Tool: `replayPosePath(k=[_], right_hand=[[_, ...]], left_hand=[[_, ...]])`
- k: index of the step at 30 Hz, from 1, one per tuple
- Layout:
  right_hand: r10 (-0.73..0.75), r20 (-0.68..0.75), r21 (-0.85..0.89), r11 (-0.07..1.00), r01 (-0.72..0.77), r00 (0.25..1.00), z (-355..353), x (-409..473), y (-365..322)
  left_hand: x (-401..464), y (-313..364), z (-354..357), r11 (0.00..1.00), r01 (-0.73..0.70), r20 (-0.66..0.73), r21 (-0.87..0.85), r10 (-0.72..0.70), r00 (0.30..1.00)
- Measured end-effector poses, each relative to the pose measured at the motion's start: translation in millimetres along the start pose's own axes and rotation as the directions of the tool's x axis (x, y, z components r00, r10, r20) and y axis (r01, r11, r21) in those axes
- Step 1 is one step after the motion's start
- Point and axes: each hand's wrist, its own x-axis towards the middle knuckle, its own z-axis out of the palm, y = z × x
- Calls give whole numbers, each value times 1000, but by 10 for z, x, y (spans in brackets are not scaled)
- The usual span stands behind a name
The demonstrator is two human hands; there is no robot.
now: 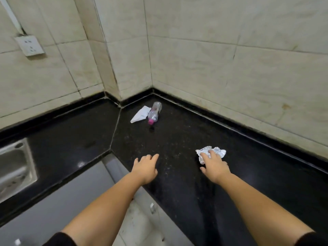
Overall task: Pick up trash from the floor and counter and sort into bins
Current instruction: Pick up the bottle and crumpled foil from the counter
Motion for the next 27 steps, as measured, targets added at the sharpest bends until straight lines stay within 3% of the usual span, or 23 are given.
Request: replayPosePath(k=[6, 9, 15, 22, 27], right_hand=[[175, 101, 69, 981, -183, 979, 139, 908, 183], [180, 140, 53, 981, -189, 974, 252, 1271, 152], [112, 51, 1, 994, -112, 992, 368, 1779, -42], [196, -14, -31, 980, -196, 981, 459, 1920, -75], [272, -3, -32, 962, -272, 962, 399, 1939, -142]], left_hand=[[1033, -63, -299, 998, -53, -22, 15, 53, 998], [1489, -212, -406, 1000, -30, -29, 2, 30, 999], [2349, -411, -467, 987, 110, -50, -117, -116, 992], [3204, -458, -391, 919, 216, -75, -330, -253, 964], [3511, -627, -352, 874, 189, -86, -448, -252, 964]])
